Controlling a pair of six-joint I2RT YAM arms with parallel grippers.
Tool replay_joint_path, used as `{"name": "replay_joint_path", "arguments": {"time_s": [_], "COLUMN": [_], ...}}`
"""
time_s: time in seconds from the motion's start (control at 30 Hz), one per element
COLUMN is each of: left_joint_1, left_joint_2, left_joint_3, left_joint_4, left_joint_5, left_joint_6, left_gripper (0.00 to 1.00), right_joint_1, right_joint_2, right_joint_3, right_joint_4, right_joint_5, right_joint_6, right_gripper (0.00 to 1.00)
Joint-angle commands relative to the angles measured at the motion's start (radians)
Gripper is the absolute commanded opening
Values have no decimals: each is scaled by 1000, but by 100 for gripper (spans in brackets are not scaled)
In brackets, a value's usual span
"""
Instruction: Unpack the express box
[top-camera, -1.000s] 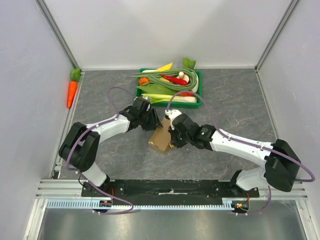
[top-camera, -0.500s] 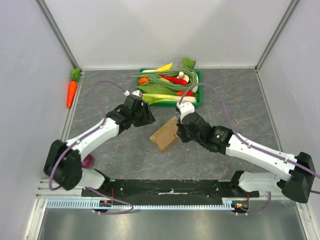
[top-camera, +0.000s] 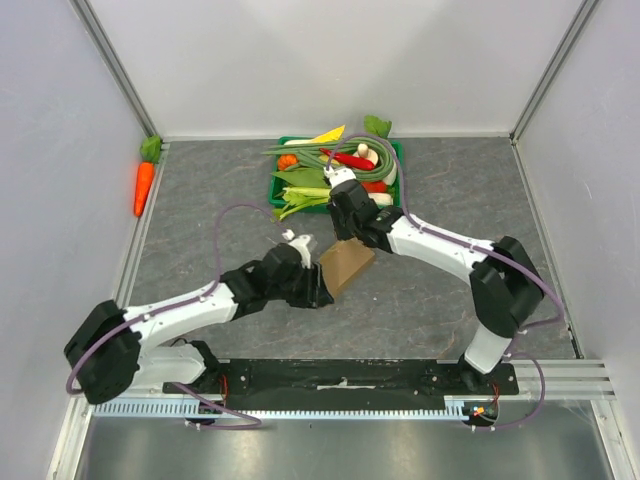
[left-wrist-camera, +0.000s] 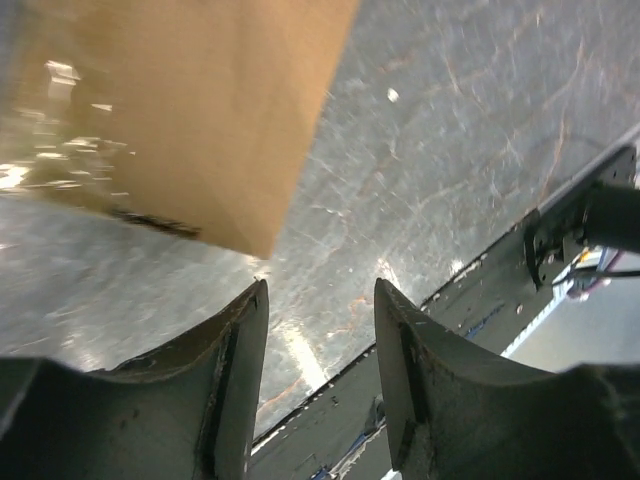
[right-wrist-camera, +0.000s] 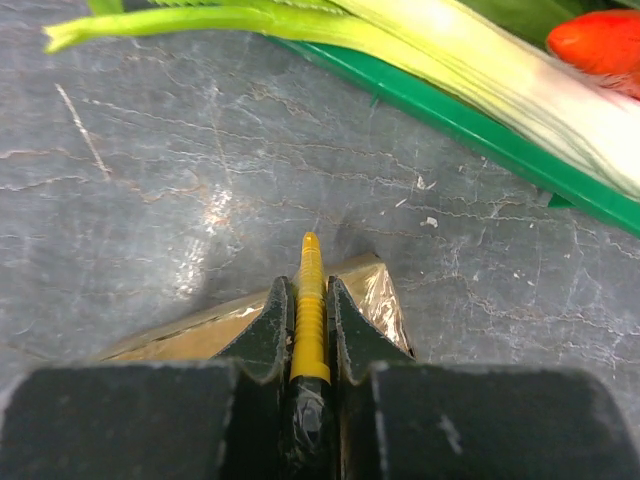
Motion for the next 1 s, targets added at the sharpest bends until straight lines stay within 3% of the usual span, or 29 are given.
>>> {"name": "replay_joint_path", "arguments": {"time_s": [0.0,0.17,0.2,0.4,0.73,0.97], "left_joint_1": [-113,-158,-159,-125,68,143], "left_joint_2": [110,230,242,209,261,319], "left_joint_3": [30,90,96,104,110,178], "left_joint_4": [127,63,40,-52,72,126], "left_joint_5": [-43,-135,-213,-344,-194,-97], "left_joint_6": [-49,-135,-184,-270,-243,-190], "left_gripper": [52,50,49,50,50,54], "right_joint_1": [-21,-38,-38,-38,-40,-38], "right_joint_2": [41,39,25,-103,-352,-404], "right_joint_3": [67,44,18,-106,-269,-321], "right_joint_4": [62,14,8,-64,-188,-199], "right_joint_5": [-26,-17,-17,-49,-150,-146], "right_joint_6": [-42,-32,-31,-9,66,95], "right_gripper": [0,0,0,0,0,0]}}
